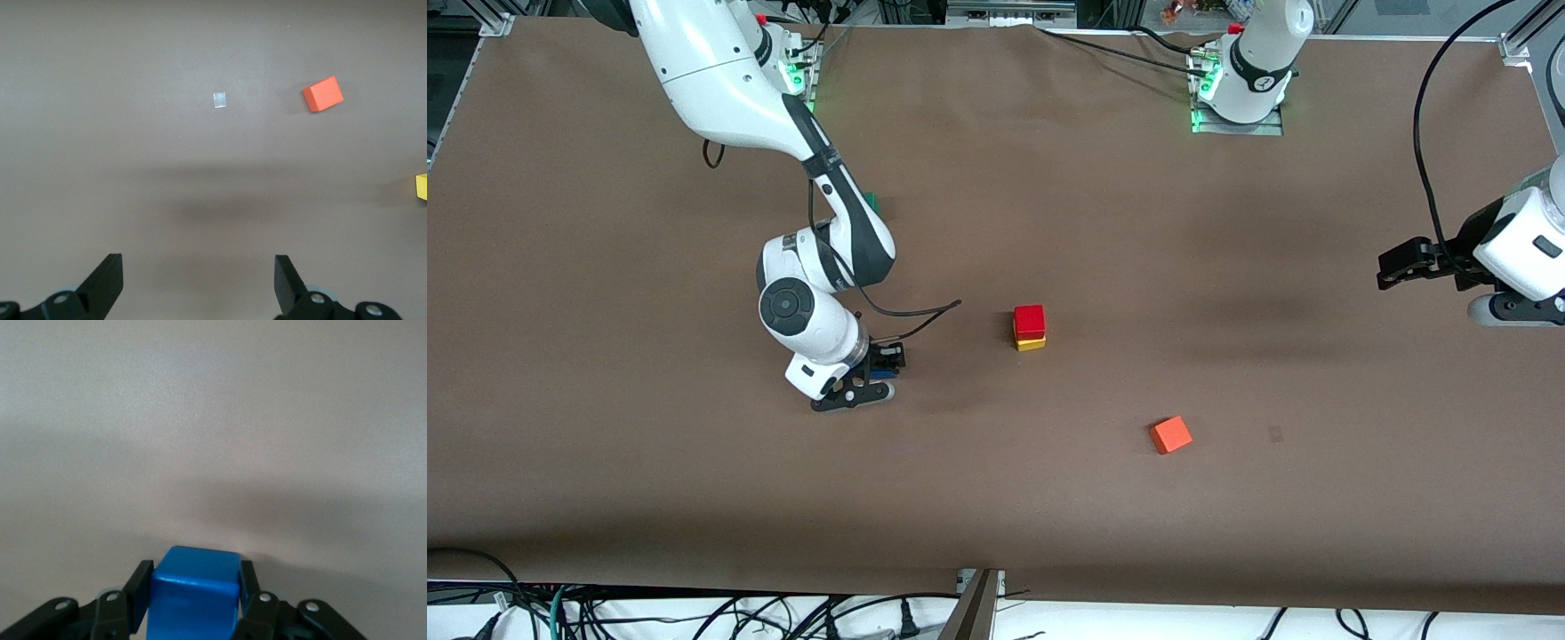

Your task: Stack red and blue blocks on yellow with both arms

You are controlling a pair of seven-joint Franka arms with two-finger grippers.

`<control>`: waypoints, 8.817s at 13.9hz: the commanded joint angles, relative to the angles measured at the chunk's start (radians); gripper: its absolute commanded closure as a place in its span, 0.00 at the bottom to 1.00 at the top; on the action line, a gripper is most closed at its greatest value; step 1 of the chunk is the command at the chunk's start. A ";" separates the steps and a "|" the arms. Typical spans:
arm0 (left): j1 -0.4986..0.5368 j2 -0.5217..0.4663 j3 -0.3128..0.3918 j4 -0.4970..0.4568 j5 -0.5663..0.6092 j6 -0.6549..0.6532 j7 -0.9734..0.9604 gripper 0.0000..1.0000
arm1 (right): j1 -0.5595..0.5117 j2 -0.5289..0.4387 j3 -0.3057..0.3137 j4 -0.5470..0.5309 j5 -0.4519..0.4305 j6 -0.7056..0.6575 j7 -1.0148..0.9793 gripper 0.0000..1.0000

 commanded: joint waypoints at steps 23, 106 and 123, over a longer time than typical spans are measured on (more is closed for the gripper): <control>0.008 0.019 -0.006 0.037 0.011 -0.011 0.016 0.00 | 0.017 0.016 0.001 -0.016 0.002 0.055 -0.007 0.46; 0.009 0.019 -0.006 0.037 0.008 -0.011 0.019 0.00 | 0.126 -0.309 -0.040 0.360 -0.101 -0.646 0.522 0.00; 0.009 0.020 -0.006 0.037 0.008 -0.011 0.021 0.00 | -0.264 -0.757 0.002 -0.044 -0.210 -0.815 0.088 0.00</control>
